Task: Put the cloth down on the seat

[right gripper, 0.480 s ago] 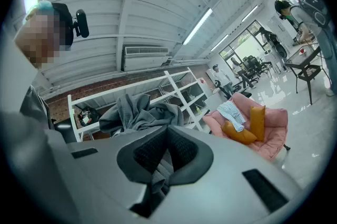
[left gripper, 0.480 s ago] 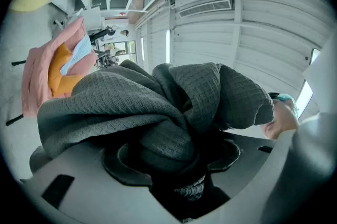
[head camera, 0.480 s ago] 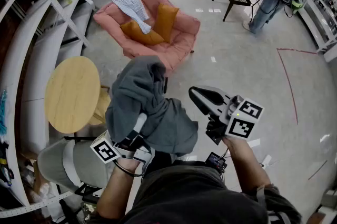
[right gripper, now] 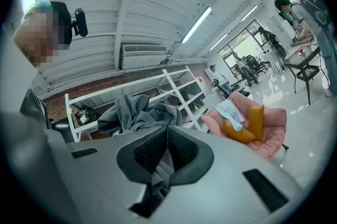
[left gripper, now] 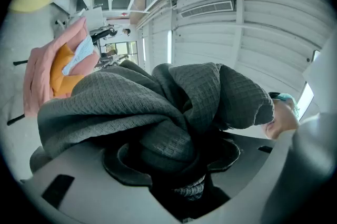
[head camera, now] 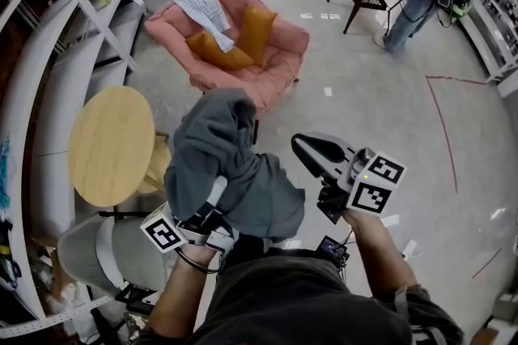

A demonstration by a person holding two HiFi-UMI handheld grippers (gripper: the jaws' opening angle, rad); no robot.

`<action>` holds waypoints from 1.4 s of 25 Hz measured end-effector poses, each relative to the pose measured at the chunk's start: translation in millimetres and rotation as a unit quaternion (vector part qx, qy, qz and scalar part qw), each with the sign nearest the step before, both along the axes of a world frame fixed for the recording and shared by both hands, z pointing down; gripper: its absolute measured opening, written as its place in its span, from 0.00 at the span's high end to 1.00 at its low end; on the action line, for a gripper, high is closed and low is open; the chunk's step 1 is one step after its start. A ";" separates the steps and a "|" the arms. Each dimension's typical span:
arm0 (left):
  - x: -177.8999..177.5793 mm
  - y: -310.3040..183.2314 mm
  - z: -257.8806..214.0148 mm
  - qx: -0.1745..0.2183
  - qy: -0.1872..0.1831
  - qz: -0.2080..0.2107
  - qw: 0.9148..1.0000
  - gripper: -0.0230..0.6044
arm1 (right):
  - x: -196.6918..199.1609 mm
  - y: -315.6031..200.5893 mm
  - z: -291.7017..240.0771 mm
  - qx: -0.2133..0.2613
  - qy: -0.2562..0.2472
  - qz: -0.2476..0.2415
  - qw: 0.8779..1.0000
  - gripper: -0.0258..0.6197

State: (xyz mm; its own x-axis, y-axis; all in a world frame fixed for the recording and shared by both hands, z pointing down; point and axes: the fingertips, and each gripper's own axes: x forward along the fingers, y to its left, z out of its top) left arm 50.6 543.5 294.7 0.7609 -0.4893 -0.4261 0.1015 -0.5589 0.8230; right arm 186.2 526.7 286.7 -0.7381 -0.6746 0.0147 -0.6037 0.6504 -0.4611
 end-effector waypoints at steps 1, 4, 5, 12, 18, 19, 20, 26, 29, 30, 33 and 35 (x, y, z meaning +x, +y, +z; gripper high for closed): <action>-3.1 -3.1 0.5 0.002 0.001 0.000 1.000 0.54 | -1.7 -3.8 -0.5 -0.001 -0.003 0.002 1.000 0.94; -18.1 -19.5 3.9 0.005 0.003 -0.001 1.000 0.54 | -12.5 -21.7 -1.2 -0.003 -0.007 0.010 1.000 0.94; -23.7 -26.9 4.9 0.002 0.003 -0.001 1.000 0.54 | -18.2 -29.2 -1.2 -0.003 -0.007 0.010 1.000 0.94; -77.1 -93.3 4.4 0.008 0.004 -0.004 1.000 0.54 | -66.2 -92.7 -8.9 0.000 -0.013 0.016 1.000 0.93; -121.6 -150.9 -10.6 0.024 0.001 -0.010 1.000 0.54 | -101.8 -143.7 -20.6 0.007 -0.018 0.030 0.999 0.93; -126.8 -157.8 -8.3 0.023 0.001 -0.006 1.000 0.54 | -105.8 -150.7 -22.0 0.008 -0.017 0.032 0.999 0.94; -131.6 -164.3 -7.4 0.024 0.002 -0.003 1.000 0.54 | -110.1 -157.3 -22.8 0.009 -0.014 0.033 0.999 0.94; -151.3 -199.9 -10.4 0.028 0.003 -0.006 1.000 0.54 | -126.9 -190.9 -22.9 0.008 0.001 0.036 0.999 0.94; -157.6 -214.5 -9.1 0.030 0.001 -0.011 0.999 0.54 | -129.0 -203.8 -20.2 0.005 0.005 0.038 0.999 0.94; -159.3 -219.4 -9.8 0.033 0.005 -0.012 0.999 0.54 | -129.3 -208.3 -19.8 0.005 0.005 0.038 0.999 0.94; -161.0 -235.1 -9.0 0.036 0.008 -0.017 0.999 0.54 | -128.1 -224.2 -19.0 0.007 0.003 0.037 0.999 0.93; -157.8 -244.8 -6.6 0.033 0.007 -0.019 0.999 0.54 | -124.2 -235.1 -17.8 0.007 0.001 0.036 0.999 0.93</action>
State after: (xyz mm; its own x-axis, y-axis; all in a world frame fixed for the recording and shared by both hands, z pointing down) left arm -107.1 298.7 288.2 0.7354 -0.4888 -0.4693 0.0902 -0.6159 0.7827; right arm 62.0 291.7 268.9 -0.6874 -0.7262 0.0070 -0.6505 0.6115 -0.4504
